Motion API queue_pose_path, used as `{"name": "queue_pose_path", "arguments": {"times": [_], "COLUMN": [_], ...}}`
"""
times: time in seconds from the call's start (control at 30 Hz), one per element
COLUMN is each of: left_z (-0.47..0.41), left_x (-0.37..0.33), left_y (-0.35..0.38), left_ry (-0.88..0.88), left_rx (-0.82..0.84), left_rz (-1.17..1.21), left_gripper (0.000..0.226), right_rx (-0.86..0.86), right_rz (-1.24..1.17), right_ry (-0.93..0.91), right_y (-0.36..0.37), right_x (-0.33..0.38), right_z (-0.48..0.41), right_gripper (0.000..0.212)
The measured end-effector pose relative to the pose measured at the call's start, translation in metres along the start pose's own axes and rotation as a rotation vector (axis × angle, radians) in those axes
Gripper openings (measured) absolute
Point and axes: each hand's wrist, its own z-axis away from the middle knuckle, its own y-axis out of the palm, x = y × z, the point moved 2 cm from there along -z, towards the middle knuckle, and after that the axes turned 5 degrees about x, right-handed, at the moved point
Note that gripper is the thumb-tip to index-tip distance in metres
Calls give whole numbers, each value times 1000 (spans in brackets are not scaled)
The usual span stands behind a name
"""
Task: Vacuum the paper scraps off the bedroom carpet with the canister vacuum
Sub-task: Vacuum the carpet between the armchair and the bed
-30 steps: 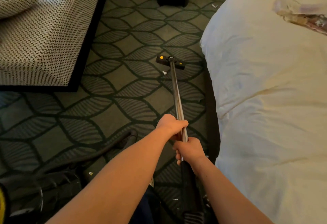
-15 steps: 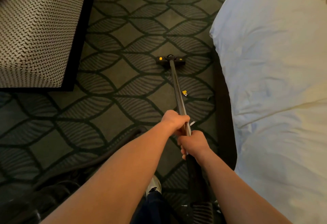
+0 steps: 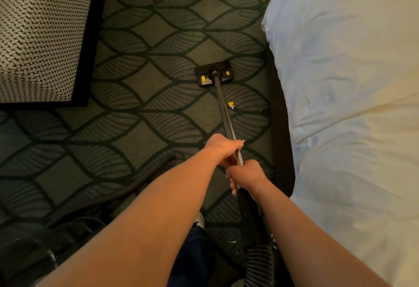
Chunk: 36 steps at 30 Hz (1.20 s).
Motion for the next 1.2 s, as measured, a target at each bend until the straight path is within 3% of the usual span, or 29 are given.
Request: {"name": "queue_pose_path", "arguments": {"times": [0.93, 1.2], "left_z": [108, 129], "left_x": [76, 93], "left_y": [122, 156], "left_ry": [-33, -46], "left_rx": [-6, 14], "left_rz": [15, 11], "left_gripper": [36, 19], "right_rx": [35, 24], "right_rz": [43, 86], "right_ry": [24, 59], "right_y": [-52, -67], "right_x": [-144, -179], "right_z": [85, 100], "right_gripper": [18, 13]}}
